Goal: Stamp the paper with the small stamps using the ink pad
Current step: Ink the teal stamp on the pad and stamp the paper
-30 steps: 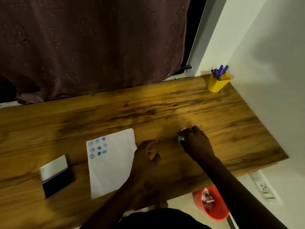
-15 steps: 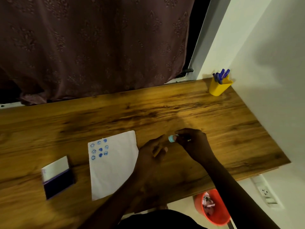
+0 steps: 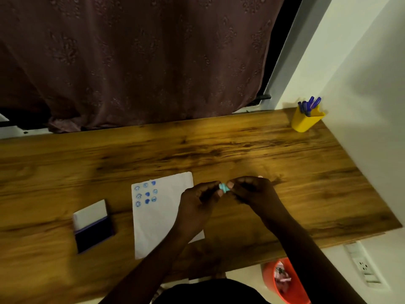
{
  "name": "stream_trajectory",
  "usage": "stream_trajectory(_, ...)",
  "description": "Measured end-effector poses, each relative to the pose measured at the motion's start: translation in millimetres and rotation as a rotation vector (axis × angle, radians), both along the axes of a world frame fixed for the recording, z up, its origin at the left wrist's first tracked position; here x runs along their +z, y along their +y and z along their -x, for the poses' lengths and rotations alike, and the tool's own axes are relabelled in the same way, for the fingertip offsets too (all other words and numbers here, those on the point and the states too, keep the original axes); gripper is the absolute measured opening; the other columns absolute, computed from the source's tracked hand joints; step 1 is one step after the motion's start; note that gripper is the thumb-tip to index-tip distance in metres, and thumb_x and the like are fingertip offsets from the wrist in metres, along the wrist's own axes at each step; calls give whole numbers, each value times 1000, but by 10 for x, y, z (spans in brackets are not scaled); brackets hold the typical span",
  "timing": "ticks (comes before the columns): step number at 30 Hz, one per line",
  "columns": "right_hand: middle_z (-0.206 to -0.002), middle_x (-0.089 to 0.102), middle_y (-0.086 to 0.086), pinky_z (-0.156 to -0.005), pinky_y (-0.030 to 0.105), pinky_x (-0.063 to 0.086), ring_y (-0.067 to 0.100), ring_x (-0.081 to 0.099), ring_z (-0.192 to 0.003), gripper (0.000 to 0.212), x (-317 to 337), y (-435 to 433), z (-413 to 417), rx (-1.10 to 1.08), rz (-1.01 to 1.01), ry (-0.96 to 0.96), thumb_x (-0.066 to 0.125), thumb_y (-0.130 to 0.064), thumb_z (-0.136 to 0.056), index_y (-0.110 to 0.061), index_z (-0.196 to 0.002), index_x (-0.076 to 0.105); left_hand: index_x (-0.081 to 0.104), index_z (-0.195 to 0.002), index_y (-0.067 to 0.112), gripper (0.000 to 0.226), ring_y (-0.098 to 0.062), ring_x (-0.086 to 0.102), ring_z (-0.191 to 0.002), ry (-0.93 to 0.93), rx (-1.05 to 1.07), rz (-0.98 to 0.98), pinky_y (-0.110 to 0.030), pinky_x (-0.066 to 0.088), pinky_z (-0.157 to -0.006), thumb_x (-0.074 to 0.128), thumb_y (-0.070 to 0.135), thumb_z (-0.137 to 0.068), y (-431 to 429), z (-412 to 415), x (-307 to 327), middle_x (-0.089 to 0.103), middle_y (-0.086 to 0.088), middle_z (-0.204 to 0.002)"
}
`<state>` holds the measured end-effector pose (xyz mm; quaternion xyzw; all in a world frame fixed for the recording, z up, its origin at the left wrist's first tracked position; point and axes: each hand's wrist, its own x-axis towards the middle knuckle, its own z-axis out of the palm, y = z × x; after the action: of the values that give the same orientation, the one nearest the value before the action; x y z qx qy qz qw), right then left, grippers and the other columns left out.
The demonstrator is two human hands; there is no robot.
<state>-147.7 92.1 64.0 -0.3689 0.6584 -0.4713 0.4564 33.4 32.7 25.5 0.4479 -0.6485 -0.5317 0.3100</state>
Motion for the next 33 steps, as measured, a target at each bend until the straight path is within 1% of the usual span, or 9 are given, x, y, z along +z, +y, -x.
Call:
stream_trajectory(3, -98, 82, 0, -78, 24, 60, 15, 78, -94, 20, 28, -58, -96, 74, 32, 13, 82, -21, -86, -23, -106, 80, 72, -108, 50, 28, 11, 69, -106, -1, 32, -9, -5, 51, -88, 76, 26, -94, -41, -159, -6, 74, 41, -101)
stream_trajectory(9, -103, 80, -11, -84, 27, 62, 6, 75, -100, 26, 96, -273, -396, 150, 59, 111, 83, -14, -83, -29, -104, 80, 76, -116, 37, 25, 11, 69, -104, -8, 184, -43, -14, 55, -89, 78, 30, -92, -141, -654, -42, 77, 29, -104)
stream_trajectory(13, -106, 79, -10, -83, 25, 62, 8, 74, -103, 26, 109, -439, -722, 215, 38, 119, 84, -14, -83, -26, -106, 80, 76, -115, 35, 24, 10, 70, -100, 3, 333, -45, -10, 55, -79, 78, 30, -92, -160, -1084, -17, 75, 25, -104)
stream_trajectory(17, -104, 80, -5, -84, 29, 63, 10, 76, -97, 30, 97, -634, -1155, 309, 13, 179, 85, -18, -82, -23, -111, 78, 76, -117, 26, 24, -6, 77, -98, 72, 477, -70, -27, 62, -83, 76, 22, -94, -131, -1596, 5, 80, 13, -105)
stream_trajectory(22, -98, 76, -21, -70, 10, 57, -11, 70, -96, 27, 11, -828, -1754, 471, 14, 264, 88, -24, -79, -28, -103, 76, 77, -106, 23, 11, -19, 77, -88, 134, 575, -90, -35, 64, -80, 71, 20, -97, -22, -2272, -70, 80, 1, -91)
stream_trajectory(24, -95, 75, -24, -72, 7, 55, -9, 71, -94, 26, -45, -885, -1969, 504, 23, 263, 88, -23, -78, -35, -97, 75, 76, -99, 26, 14, -21, 78, -84, 163, 599, -80, -28, 66, -71, 68, 15, -99, 5, -2480, -119, 80, -1, -89)
stream_trajectory(25, -94, 76, -23, -74, 8, 55, -7, 72, -94, 27, -76, -911, -2085, 524, 31, 267, 88, -22, -78, -36, -96, 74, 76, -99, 30, 17, -14, 79, -87, 173, 623, -78, -21, 64, -69, 69, 14, -99, 24, -2585, -133, 81, 6, -93)
stream_trajectory(29, -97, 77, -18, -79, 8, 54, -6, 71, -92, 23, -216, -986, -2493, 634, 92, 421, 84, -25, -83, -27, -105, 77, 76, -105, 41, 21, -6, 78, -97, 173, 695, -56, -16, 61, -70, 73, 23, -96, 79, -2917, -199, 80, 16, -105)
stream_trajectory(33, -112, 78, -8, -90, 18, 57, 4, 71, -101, 24, -345, -986, -2909, 757, 126, 549, 75, -28, -91, -25, -115, 76, 78, -108, 28, 19, -8, 79, -93, 164, 747, -30, -15, 60, -70, 73, 35, -91, 98, -3191, -262, 82, 11, -101)
